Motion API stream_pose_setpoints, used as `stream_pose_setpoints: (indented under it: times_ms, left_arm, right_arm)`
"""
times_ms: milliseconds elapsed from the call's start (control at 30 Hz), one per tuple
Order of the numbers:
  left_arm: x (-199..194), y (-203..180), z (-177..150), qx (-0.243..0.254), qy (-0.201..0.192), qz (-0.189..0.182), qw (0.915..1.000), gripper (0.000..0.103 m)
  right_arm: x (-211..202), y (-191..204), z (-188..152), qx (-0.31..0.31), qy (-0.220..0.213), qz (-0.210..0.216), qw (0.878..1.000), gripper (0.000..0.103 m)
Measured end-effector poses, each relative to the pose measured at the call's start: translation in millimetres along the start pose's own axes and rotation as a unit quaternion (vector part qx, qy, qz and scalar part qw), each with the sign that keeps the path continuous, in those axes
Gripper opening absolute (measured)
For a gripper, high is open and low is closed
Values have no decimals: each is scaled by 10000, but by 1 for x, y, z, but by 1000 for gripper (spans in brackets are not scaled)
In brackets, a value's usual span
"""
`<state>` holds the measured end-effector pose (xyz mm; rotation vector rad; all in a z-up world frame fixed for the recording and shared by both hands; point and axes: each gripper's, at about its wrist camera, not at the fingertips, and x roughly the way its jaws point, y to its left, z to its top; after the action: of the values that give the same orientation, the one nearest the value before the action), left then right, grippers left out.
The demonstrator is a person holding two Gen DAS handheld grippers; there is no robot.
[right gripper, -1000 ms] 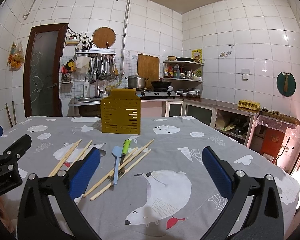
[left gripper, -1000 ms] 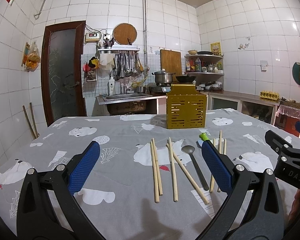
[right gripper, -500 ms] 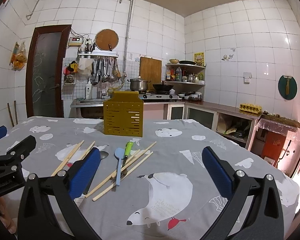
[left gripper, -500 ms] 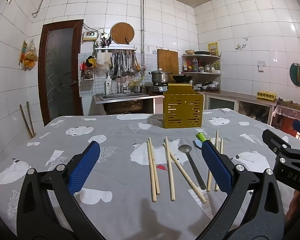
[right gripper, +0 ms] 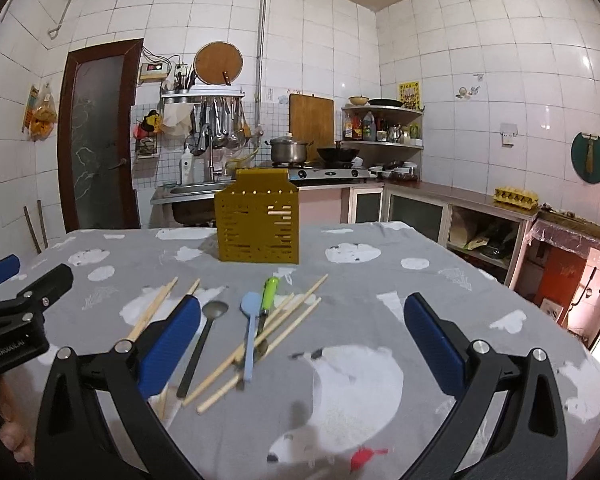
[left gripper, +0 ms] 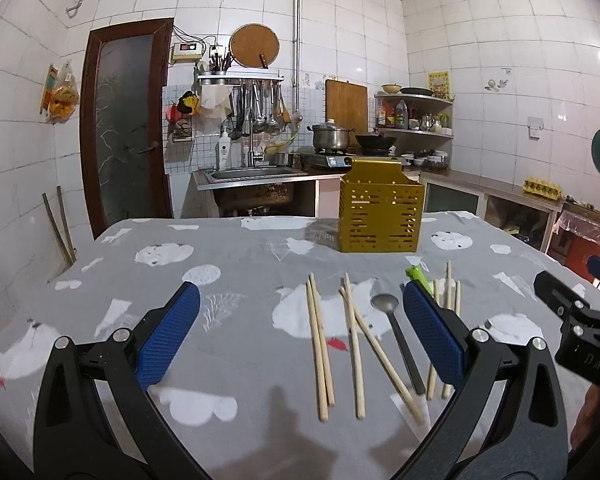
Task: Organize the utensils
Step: 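Lower the left tool and grasp a wooden chopstick while the right tool grasps another chopstick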
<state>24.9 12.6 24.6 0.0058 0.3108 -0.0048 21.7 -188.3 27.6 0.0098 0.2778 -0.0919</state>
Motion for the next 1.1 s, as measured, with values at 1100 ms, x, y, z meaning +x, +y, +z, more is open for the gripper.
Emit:
stream_pose_setpoints:
  times_ms: [1100]
  left_arm:
    - [241,-4,22,-117,2419,-353,9696,82]
  right_arm:
    - [252,-20,5,278,2522,-1017,9619,76]
